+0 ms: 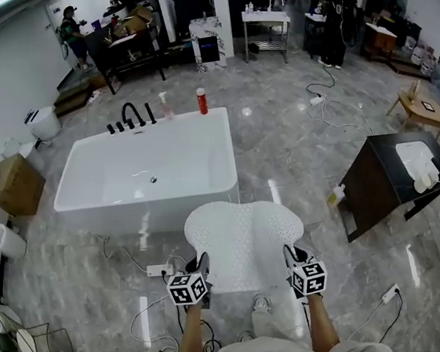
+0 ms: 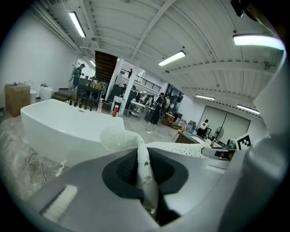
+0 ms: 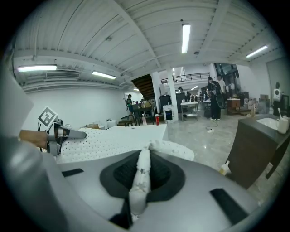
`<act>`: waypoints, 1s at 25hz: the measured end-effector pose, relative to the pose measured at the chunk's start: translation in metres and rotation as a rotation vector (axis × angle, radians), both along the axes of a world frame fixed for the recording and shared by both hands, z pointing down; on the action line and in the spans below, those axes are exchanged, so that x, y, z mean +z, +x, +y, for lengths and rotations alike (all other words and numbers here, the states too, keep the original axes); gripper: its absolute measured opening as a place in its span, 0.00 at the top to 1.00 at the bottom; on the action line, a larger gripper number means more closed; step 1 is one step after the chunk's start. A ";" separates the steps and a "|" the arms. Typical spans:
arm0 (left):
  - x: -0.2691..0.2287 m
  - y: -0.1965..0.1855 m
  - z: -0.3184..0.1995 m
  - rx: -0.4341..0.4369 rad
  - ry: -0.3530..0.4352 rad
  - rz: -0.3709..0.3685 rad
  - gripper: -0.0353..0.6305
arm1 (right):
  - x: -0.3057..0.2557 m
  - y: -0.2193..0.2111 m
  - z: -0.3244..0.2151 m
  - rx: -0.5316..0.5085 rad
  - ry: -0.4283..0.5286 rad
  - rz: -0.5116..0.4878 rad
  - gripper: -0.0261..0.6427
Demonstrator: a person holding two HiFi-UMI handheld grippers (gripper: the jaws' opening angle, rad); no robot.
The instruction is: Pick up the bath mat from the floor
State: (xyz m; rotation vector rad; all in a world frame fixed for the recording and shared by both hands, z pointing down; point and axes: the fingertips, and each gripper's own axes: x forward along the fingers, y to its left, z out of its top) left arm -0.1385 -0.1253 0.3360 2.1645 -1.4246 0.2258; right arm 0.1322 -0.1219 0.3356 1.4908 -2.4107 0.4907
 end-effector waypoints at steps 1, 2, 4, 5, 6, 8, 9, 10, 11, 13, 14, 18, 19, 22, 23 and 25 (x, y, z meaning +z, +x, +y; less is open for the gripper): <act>-0.006 -0.001 0.003 -0.001 0.007 0.004 0.89 | -0.006 0.000 0.004 0.003 0.008 -0.005 0.91; -0.012 -0.003 0.007 -0.002 0.015 0.007 0.89 | -0.011 0.001 0.008 0.007 0.016 -0.009 0.91; -0.024 -0.005 0.012 -0.004 0.032 0.013 0.89 | -0.021 0.003 0.016 0.014 0.032 -0.011 0.91; -0.028 -0.004 0.016 -0.003 0.041 0.016 0.89 | -0.026 0.005 0.020 0.015 0.039 -0.009 0.91; -0.032 -0.003 0.019 -0.001 0.050 0.016 0.89 | -0.029 0.006 0.024 0.015 0.047 -0.006 0.91; -0.038 -0.002 0.024 0.005 0.065 0.011 0.89 | -0.036 0.008 0.031 0.012 0.061 0.000 0.91; -0.041 -0.001 0.026 0.008 0.073 0.007 0.89 | -0.038 0.008 0.033 0.010 0.067 0.002 0.91; -0.046 -0.001 0.026 0.009 0.081 0.004 0.89 | -0.041 0.007 0.033 0.007 0.073 0.006 0.91; -0.050 -0.002 0.027 0.010 0.088 0.001 0.89 | -0.044 0.006 0.033 0.004 0.078 0.009 0.91; -0.054 -0.003 0.030 0.011 0.093 -0.004 0.89 | -0.049 0.002 0.036 -0.003 0.082 0.017 0.91; -0.054 -0.003 0.034 0.012 0.092 -0.005 0.89 | -0.050 0.001 0.039 -0.006 0.081 0.021 0.91; -0.052 -0.003 0.042 0.013 0.089 -0.001 0.89 | -0.050 0.001 0.046 -0.007 0.082 0.028 0.91; -0.052 -0.002 0.042 0.013 0.088 0.001 0.89 | -0.051 0.001 0.047 -0.006 0.083 0.026 0.91; -0.052 -0.003 0.043 0.012 0.088 0.007 0.89 | -0.053 0.001 0.049 -0.003 0.084 0.025 0.91; -0.053 -0.002 0.043 0.014 0.090 0.008 0.89 | -0.053 0.001 0.049 -0.002 0.084 0.026 0.91; -0.054 -0.001 0.043 0.018 0.092 0.008 0.89 | -0.052 0.001 0.049 -0.004 0.083 0.029 0.91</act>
